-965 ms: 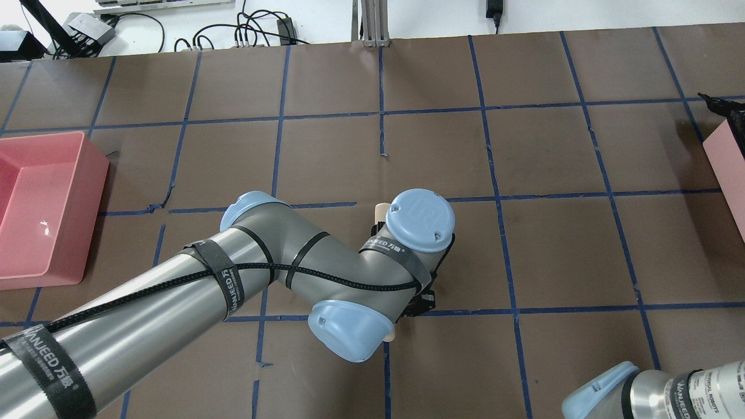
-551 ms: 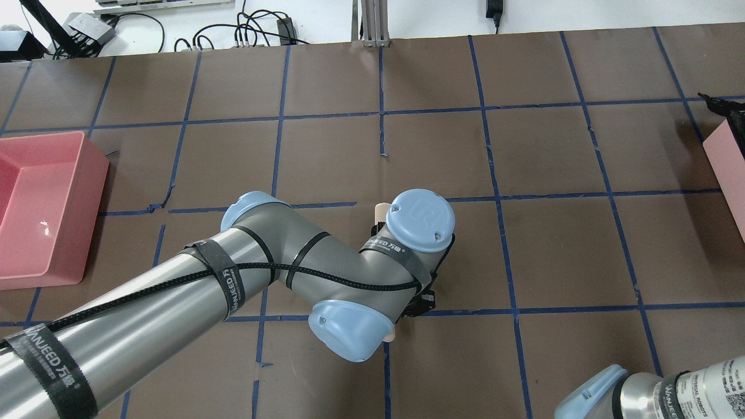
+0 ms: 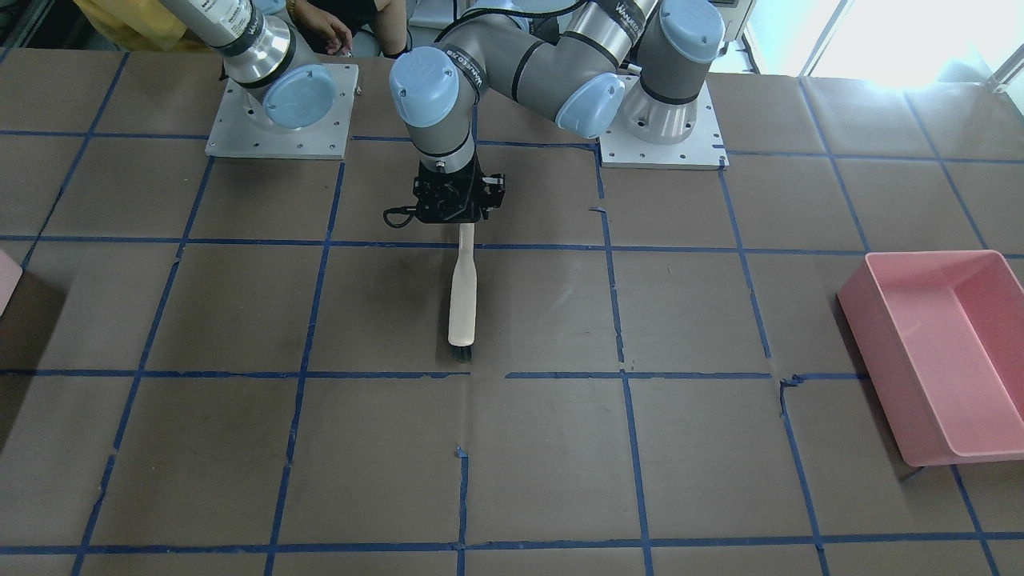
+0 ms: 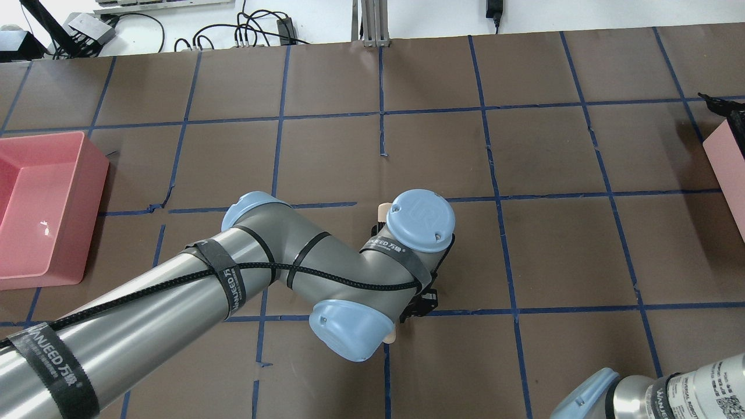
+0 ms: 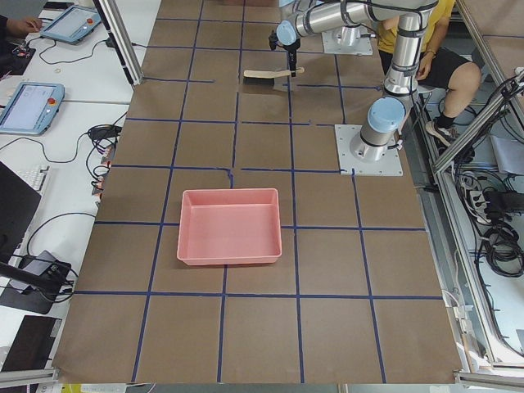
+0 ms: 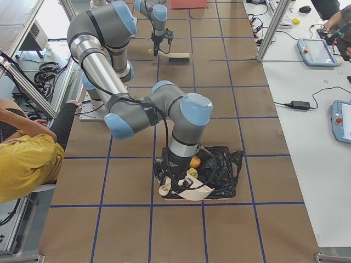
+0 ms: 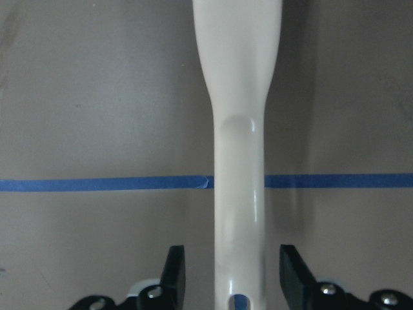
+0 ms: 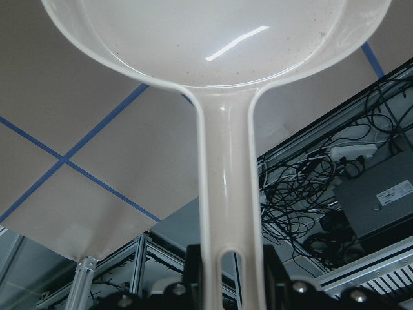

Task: Sweep and dump trash in nearest bin
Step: 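Lower the brush onto the table and open the left gripper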

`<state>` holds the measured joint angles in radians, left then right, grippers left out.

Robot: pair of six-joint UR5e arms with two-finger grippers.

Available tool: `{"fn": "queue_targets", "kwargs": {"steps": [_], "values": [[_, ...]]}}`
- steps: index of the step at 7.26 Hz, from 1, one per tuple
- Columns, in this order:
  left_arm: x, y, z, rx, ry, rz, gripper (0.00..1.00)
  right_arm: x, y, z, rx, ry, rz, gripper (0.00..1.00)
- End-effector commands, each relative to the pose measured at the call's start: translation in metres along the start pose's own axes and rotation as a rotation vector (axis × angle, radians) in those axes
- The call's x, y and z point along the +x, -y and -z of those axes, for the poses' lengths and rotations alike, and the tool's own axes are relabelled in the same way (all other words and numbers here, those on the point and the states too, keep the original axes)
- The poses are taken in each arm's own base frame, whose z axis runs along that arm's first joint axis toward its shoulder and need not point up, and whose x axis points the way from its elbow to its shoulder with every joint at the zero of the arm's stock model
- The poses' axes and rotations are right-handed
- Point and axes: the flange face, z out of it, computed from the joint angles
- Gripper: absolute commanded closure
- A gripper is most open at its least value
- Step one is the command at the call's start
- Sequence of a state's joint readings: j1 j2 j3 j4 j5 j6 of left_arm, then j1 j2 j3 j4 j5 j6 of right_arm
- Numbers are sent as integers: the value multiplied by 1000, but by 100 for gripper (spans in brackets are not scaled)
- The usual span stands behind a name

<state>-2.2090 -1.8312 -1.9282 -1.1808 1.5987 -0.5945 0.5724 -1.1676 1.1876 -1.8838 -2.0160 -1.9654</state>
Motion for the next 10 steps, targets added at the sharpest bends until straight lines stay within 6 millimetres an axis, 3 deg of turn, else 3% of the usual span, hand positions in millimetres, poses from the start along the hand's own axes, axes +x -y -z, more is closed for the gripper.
{"fn": "queue_targets", "kwargs": {"steps": [1, 2, 3, 4, 5, 7, 8, 9, 10], "values": [[0, 0, 2, 4, -7, 1, 23, 5, 12, 11, 117, -77, -3, 100], [0, 1, 5, 17, -14, 0, 0, -7, 10, 38, 171, -104, -11, 100], [0, 1, 7, 23, -16, -9, 0, -19, 9, 55, 214, -90, -91, 100], [-5, 8, 26, 54, -38, -42, 1, -20, 21, 57, 296, -71, -134, 100], [-22, 34, 64, 104, -73, -39, 1, -18, 45, 64, 351, -71, -147, 100], [-77, 71, 147, 158, -127, -11, 1, -18, 120, 96, 396, -38, -191, 100], [-115, 81, 187, 160, -131, -31, 1, -22, 165, 110, 417, -18, -219, 100], [-167, 100, 213, 103, -124, 32, 0, -30, 212, 121, 437, 11, -248, 100], [-204, 112, 235, 87, -130, 25, 0, -42, 259, 136, 444, 37, -281, 100]]}}
